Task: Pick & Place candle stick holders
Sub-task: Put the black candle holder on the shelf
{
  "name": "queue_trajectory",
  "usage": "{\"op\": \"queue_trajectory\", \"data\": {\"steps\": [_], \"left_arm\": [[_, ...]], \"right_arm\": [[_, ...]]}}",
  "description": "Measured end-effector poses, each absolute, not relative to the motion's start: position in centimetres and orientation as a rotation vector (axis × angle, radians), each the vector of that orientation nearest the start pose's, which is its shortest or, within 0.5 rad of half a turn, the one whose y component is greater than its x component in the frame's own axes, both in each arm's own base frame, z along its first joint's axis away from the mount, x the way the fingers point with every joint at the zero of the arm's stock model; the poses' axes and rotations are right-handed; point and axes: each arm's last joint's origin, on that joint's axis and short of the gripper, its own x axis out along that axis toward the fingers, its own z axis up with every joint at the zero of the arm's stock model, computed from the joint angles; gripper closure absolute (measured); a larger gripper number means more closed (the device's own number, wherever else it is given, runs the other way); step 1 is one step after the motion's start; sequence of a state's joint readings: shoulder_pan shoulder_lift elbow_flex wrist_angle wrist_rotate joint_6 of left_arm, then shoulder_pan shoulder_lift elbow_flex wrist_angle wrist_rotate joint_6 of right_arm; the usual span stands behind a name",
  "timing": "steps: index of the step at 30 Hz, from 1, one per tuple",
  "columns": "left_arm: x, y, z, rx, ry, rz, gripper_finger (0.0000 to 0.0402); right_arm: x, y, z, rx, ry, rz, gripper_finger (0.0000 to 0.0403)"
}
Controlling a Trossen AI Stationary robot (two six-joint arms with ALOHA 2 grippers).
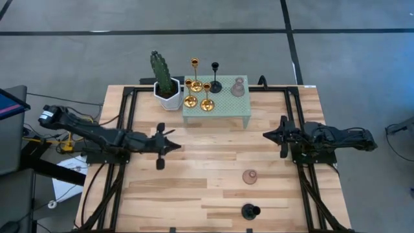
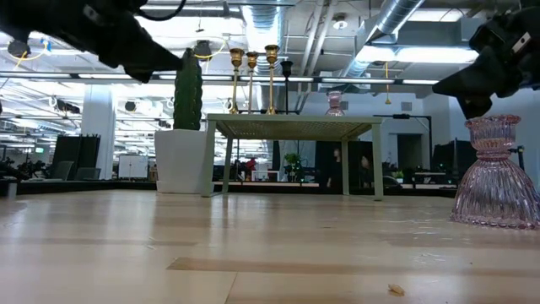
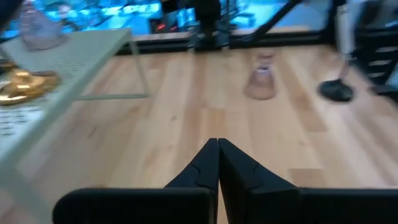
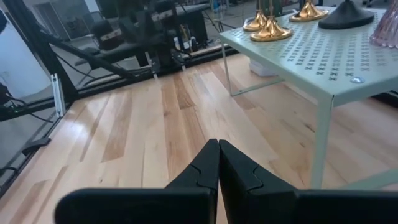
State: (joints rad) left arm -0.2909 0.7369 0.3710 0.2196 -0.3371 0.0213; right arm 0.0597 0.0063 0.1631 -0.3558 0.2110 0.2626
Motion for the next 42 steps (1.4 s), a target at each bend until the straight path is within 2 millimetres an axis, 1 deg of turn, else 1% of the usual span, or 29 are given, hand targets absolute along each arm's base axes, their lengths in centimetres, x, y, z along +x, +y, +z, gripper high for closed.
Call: {"op": "queue_trajectory", "data": {"steps": [4, 8, 12, 15, 17, 21, 25, 27, 32, 37, 42], "left_arm": [[16.4, -4.0, 23.2, 0.078, 0.073, -0.005, 0.0396], [16.4, -4.1, 23.2, 0.089, 0.061, -0.014, 0.0391], [16.4, -4.1, 23.2, 0.089, 0.062, -0.013, 0.0392], [16.4, -4.1, 23.3, 0.088, 0.06, -0.013, 0.0394], [16.4, -4.1, 23.3, 0.088, 0.059, -0.013, 0.0394], [16.4, -4.1, 23.3, 0.088, 0.058, -0.013, 0.0394], [16.4, -4.1, 23.3, 0.087, 0.057, -0.013, 0.0394], [16.4, -4.1, 23.3, 0.087, 0.056, -0.013, 0.0394], [16.4, -4.1, 23.3, 0.087, 0.057, -0.013, 0.0394], [16.4, -4.1, 23.3, 0.087, 0.057, -0.013, 0.0394], [16.4, -4.1, 23.3, 0.087, 0.057, -0.013, 0.0394]], "right_arm": [[8.4, -0.1, 18.7, 0.24, 0.138, -0.168, 0.0403], [8.3, 0.0, 19.5, 0.22, 0.105, -0.135, 0.0403], [7.6, -0.1, 21.5, 0.175, 0.045, -0.121, 0.0403], [7.1, 0.0, 23.3, 0.176, 0.0, -0.079, 0.0403], [7.0, 0.2, 23.8, 0.197, 0.014, -0.032, 0.0403], [7.7, 0.8, 23.5, 0.268, 0.096, 0.05, 0.0403], [8.9, 1.7, 22.5, 0.343, 0.256, 0.107, 0.0403], [9.5, 2.3, 22.2, 0.357, 0.307, 0.143, 0.0403], [10.8, 4.5, 22.3, 0.319, 0.32, 0.248, 0.0403], [10.5, 6.6, 22.0, 0.261, 0.335, 0.268, 0.0403], [9.5, 8.3, 21.8, 0.282, 0.325, 0.228, 0.0403]]}}
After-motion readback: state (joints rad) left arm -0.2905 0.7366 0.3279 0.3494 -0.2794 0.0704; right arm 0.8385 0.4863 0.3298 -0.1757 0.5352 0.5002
